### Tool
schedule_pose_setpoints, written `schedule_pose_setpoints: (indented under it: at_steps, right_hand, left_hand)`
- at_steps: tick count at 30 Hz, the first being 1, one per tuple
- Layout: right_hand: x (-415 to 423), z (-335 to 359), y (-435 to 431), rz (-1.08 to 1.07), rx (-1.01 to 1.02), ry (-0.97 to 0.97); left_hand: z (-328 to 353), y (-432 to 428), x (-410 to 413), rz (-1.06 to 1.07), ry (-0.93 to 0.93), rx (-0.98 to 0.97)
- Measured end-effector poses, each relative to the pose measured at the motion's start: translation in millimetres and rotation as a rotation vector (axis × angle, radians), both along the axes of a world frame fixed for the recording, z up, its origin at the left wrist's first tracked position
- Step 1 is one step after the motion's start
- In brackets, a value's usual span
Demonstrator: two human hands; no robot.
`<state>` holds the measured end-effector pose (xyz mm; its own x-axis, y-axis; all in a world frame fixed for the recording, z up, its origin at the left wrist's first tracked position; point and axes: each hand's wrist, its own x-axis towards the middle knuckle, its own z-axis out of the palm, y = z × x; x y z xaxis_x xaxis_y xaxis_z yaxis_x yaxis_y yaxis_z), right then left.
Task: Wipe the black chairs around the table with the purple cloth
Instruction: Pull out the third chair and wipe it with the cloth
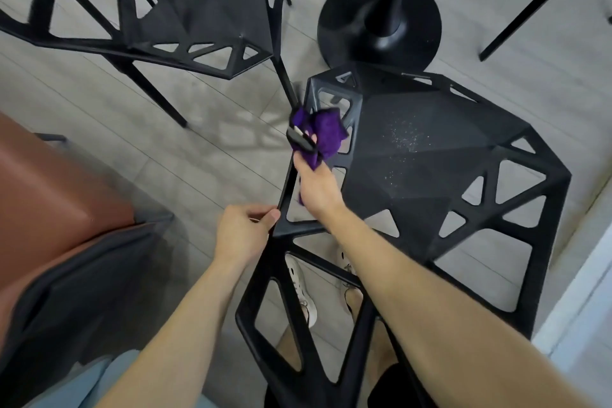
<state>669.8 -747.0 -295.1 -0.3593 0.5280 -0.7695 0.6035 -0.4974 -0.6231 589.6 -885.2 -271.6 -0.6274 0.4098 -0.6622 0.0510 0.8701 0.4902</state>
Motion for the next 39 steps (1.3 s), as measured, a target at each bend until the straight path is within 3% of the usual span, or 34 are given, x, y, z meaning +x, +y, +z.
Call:
schedule_pose_setpoints:
  at_steps: [4,8,12,16,19,21,23,25,28,33,37,39]
  right_hand:
    - [60.8,16.9,-44.6,0.124,-0.085,-0.008]
    - [106.5,22.0,-62.3,0.421,-0.037,0.177]
    - [93.7,14.5,-55.9,0.279,-0.075,0.118]
    - [108.4,7.9,-64.6,0.633,0.139,0.249]
    - [116.3,-10.2,-40.4,0.751,0.168,0.163]
    - [109.6,-13.2,-24.8,0.574,0.028,0.012]
    - [107.1,-9.4,-12.9,0.098,-0.142,-0.067]
    - [110.4,-0.3,-2.8,-0.371,-0.297,-0.005]
    - [110.5,13.0,14.3,-0.670,-0.379,0.150]
    - [65.0,14.2,67.1,-0.630,-0.033,0.128]
    - [5.6,-15.2,127.8,-0.305,0.427,0.093]
    - [-22.5,-44.8,146.6,0.053,0.565,0.075]
  left_hand:
    - [-1.0,-3.7,-5.3,-0.081,-0.083,-0.021]
    - [-3.5,1.5,-4.1,0.145,-0.149,0.019]
    - [-6.0,-6.0,-3.6,0.201,-0.148,0.033]
    - [-8.1,-6.4,-1.4,0.196,-0.104,0.026]
    - [-8.0,-4.6,-4.3,0.177,-0.101,0.013]
    - [-5.3,-3.1,-7.0,0.121,-0.101,0.000]
    - [-2.0,-1.2,-10.0,0.018,-0.074,-0.025]
    - [2.3,4.1,-14.0,-0.063,-0.025,-0.029]
    - [-1.3,24.0,-22.4,-0.085,0.024,0.014]
    - [-34.8,77.5,-36.3,-0.197,0.110,0.090]
    - [-64.4,124.3,-47.1,-0.335,0.145,0.120]
    - [-74.2,135.6,-51.2,-0.357,0.151,0.128]
